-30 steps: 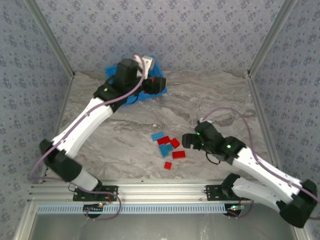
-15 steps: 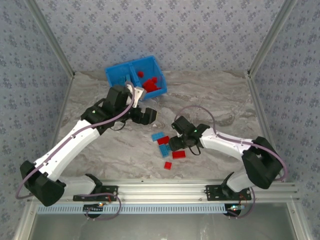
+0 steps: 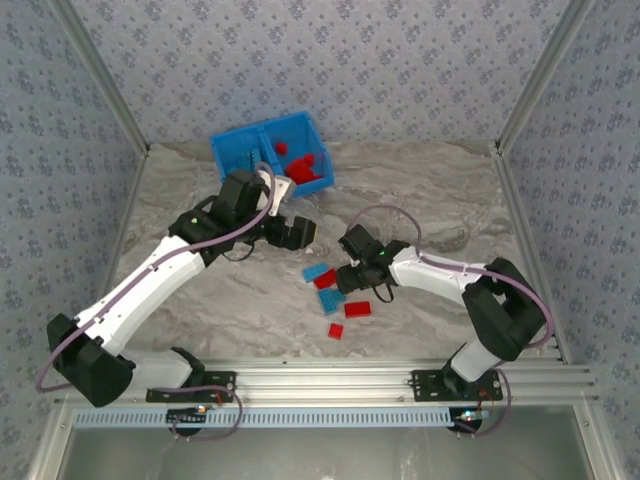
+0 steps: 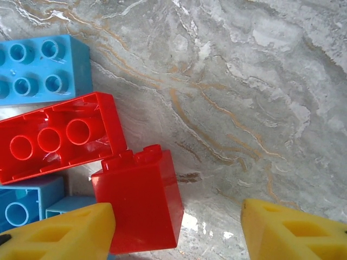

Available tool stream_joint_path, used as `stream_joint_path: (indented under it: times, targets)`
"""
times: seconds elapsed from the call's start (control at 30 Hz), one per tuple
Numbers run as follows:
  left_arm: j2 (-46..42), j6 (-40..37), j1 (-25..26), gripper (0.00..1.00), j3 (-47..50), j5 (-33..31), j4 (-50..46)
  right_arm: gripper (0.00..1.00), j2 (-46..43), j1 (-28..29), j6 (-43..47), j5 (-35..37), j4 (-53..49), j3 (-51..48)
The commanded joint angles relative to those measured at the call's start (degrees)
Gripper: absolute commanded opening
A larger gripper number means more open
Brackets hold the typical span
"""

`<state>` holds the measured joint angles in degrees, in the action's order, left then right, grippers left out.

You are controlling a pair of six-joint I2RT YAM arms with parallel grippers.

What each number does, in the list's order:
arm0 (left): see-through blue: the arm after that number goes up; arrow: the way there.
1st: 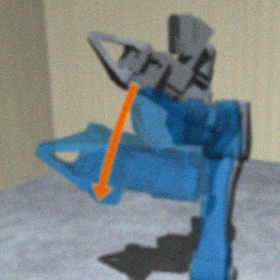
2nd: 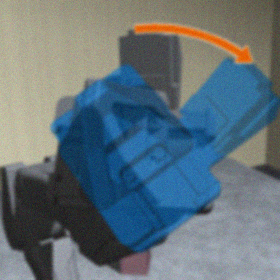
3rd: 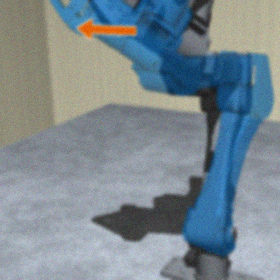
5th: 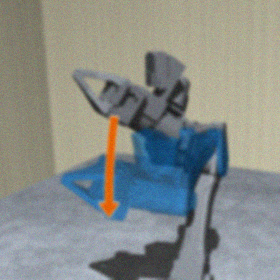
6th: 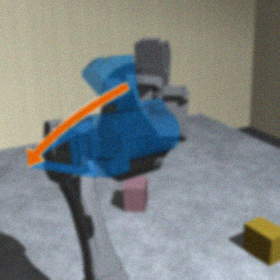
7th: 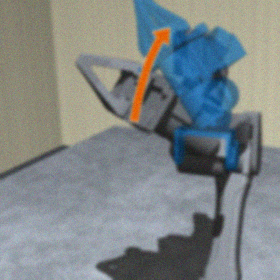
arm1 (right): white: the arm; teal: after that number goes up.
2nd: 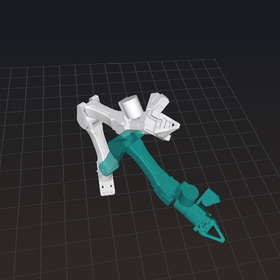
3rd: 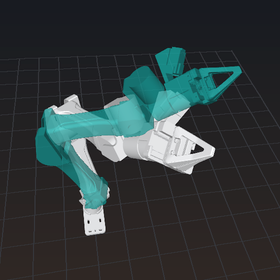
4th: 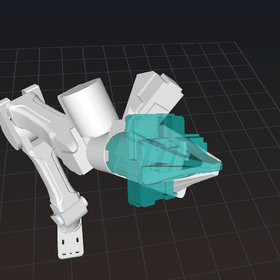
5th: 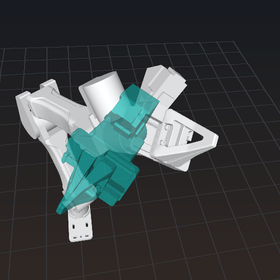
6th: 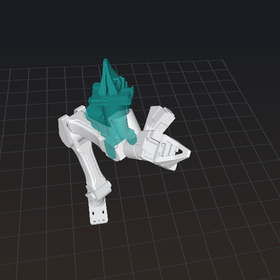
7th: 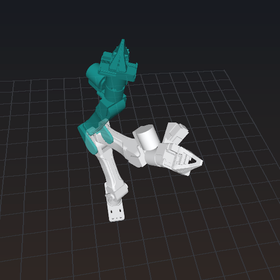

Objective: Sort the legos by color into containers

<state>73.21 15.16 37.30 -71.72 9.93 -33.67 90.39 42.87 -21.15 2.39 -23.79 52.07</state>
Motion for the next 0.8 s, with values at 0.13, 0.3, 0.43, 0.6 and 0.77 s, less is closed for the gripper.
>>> stream_joint_path:
  times: [0.13,0.3,0.43,0.6,0.77]
  targets:
    - [-1.1,0.9,0.3,0.99,-0.2,0.8,1.1,0.66,4.7,0.3,-0.8,-6.4,0.9,1.3]
    - [-2.1,1.2,0.3,0.99,1.1,0.2,1.3,0.58,7.7,0.5,-2.0,-4.2,0.3,2.7]
    - [-2.4,1.0,0.3,0.99,1.6,-0.2,1.0,0.47,7.5,0.5,-1.7,-3.9,0.4,3.0]
    - [-2.7,0.9,0.3,0.99,1.7,-1.1,0.8,0.3,3.8,0.7,-2.2,-1.8,-0.7,3.6]
    - [-6.0,1.7,0.3,0.99,2.4,-5.7,0.8,0.29,-8.5,1.4,-5.2,5.5,-2.9,5.2]
